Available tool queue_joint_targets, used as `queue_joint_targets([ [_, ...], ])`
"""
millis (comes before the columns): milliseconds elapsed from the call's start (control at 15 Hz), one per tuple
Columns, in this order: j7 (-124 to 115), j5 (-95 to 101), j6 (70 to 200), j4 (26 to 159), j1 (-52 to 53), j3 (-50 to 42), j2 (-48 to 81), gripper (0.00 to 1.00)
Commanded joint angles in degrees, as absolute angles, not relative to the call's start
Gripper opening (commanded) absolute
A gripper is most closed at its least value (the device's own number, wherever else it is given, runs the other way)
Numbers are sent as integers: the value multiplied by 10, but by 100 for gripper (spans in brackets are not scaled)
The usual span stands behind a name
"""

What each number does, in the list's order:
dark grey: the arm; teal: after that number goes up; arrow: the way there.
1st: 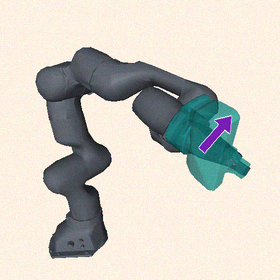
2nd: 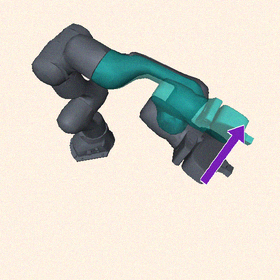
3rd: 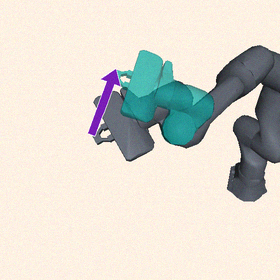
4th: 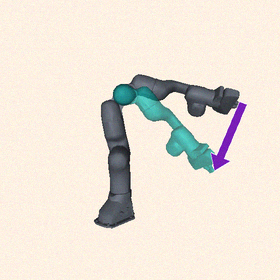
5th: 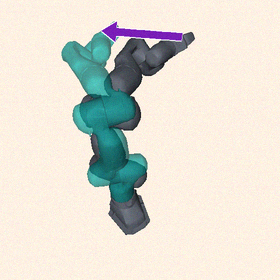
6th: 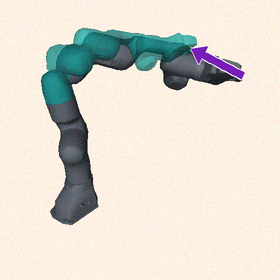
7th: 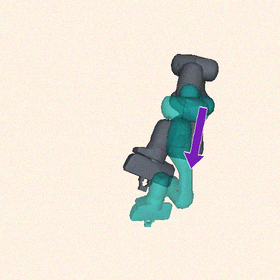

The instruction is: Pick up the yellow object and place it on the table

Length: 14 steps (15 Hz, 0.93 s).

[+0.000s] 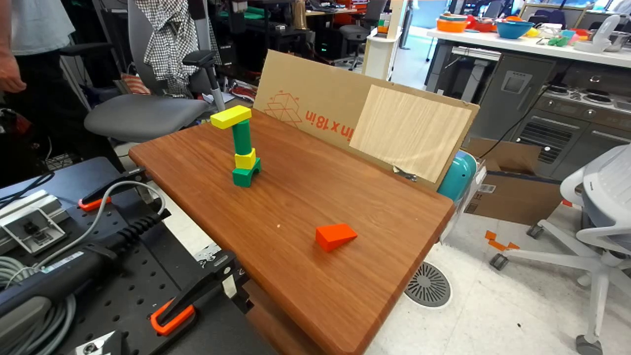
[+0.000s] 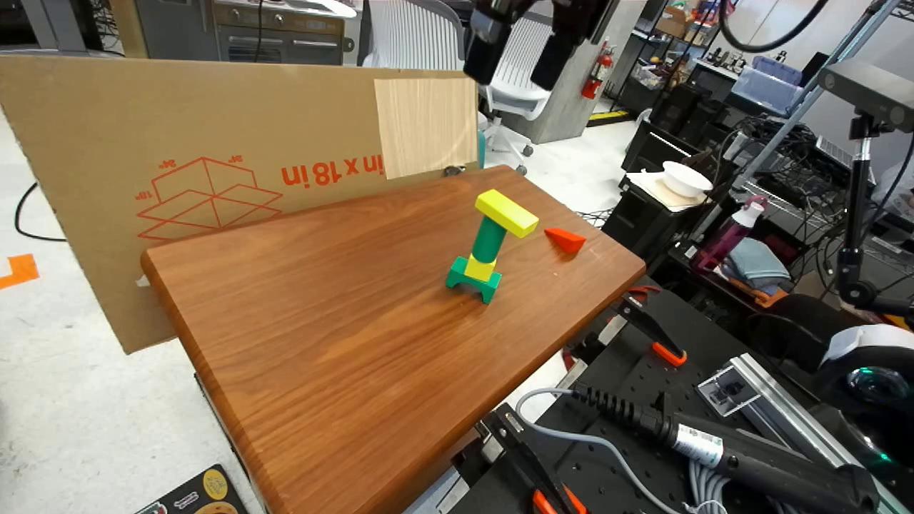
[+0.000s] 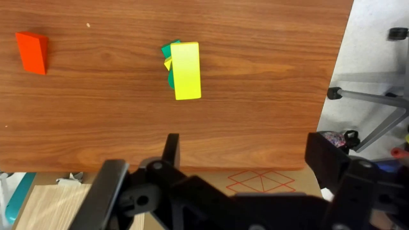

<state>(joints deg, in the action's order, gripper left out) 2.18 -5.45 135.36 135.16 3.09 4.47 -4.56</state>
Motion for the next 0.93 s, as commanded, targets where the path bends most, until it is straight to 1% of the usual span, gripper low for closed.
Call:
queue_joint_targets([
  [0, 79, -106, 1342, 1336, 34, 32, -10, 100],
  [267, 99, -116, 1332, 1327, 27, 28, 18, 100],
  [867, 60, -78, 1313, 1309, 26, 28, 81, 100],
])
